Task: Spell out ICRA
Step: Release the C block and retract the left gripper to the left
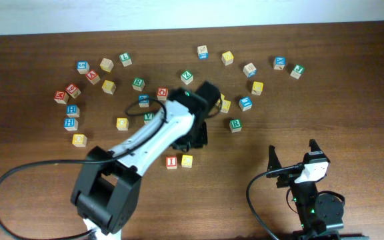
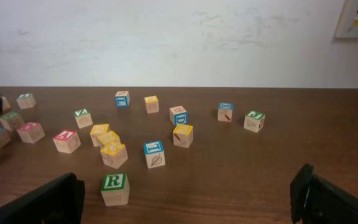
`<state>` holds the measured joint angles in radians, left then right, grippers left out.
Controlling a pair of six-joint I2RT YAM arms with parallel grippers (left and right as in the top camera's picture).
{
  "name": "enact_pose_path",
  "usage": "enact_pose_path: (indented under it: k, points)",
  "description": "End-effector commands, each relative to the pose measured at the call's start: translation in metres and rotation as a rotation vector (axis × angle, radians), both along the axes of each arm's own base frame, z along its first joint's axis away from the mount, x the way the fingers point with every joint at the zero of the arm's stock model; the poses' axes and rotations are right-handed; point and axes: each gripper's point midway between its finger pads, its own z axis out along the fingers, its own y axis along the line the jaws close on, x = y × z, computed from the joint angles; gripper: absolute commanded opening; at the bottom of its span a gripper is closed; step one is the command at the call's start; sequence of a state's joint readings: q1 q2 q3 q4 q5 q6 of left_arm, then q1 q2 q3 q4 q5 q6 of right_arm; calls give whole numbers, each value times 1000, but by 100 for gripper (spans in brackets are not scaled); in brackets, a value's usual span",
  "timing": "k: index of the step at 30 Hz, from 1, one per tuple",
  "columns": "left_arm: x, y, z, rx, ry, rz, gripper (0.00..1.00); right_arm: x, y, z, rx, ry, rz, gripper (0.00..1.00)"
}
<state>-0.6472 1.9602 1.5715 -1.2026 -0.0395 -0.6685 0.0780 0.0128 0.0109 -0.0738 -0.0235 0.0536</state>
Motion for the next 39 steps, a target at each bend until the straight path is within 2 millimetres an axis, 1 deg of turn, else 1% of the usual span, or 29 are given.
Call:
enact_pose_path:
  k: [1, 5, 7, 8, 9, 10, 12, 13, 14, 15, 18, 21, 23, 24, 25, 26, 28, 30, 31, 33, 34, 36, 38, 39]
  points:
    - [35, 18, 49, 25, -98, 24, 36, 0, -3, -3, 5, 6, -16, 98]
    - [62, 32, 96, 6, -204, 15, 35, 0, -3, -3, 5, 6, -16, 98]
    - [78, 50, 107, 52, -273, 51, 38, 0, -3, -3, 5, 6, -16, 98]
    - [84, 60, 109, 78, -293, 70, 44, 0, -3, -3, 5, 6, -16, 98]
    - [88, 66, 108, 94, -299, 83, 61, 0, -3, -3, 5, 6, -16, 98]
    - [90, 73, 106, 108, -299, 97, 66, 0, -3, -3, 5, 6, -16, 98]
    - [95, 84, 101, 128, -285, 122, 66, 0, -3, -3, 5, 6, -16, 98]
    - [97, 88, 98, 132, -280, 133, 77, 0, -3, -3, 5, 6, -16, 98]
    - [99, 91, 95, 134, -275, 141, 90, 0, -3, -3, 5, 6, -16, 98]
    - [102, 93, 92, 136, -274, 148, 99, 0, -3, -3, 5, 6, -16, 98]
    - [104, 92, 76, 134, -242, 150, 99, 0, -3, -3, 5, 6, -16, 98]
    - [94, 82, 59, 110, -161, 133, 99, 0, -3, -3, 5, 6, -16, 98]
    - [90, 81, 55, 116, -134, 128, 99, 0, -3, -3, 5, 6, -16, 98]
    - [89, 82, 55, 113, -128, 130, 100, 0, -3, -3, 5, 6, -16, 98]
    - [88, 82, 60, 100, -129, 135, 99, 0, -3, -3, 5, 6, -16, 98]
    - [87, 83, 66, 85, -138, 142, 99, 0, -3, -3, 5, 6, -16, 98]
    - [86, 93, 87, 64, -181, 167, 99, 0, -3, -3, 5, 6, -16, 98]
    - [82, 113, 114, 44, -228, 213, 99, 0, -3, -3, 5, 6, -16, 98]
    - [79, 123, 125, 39, -245, 239, 99, 0, -3, -3, 5, 6, -16, 98]
    - [71, 157, 147, 32, -274, 355, 99, 0, -3, -3, 5, 6, -16, 98]
    - [66, 172, 151, 40, -269, 391, 99, 0, -3, -3, 5, 6, -16, 98]
    - [49, 205, 153, 71, -212, 472, 99, 0, -3, -3, 5, 6, -16, 98]
    - [36, 225, 151, 95, -157, 525, 99, 0, -3, -3, 5, 6, -16, 98]
    - [30, 232, 150, 104, -132, 543, 99, 0, -3, -3, 5, 6, -16, 98]
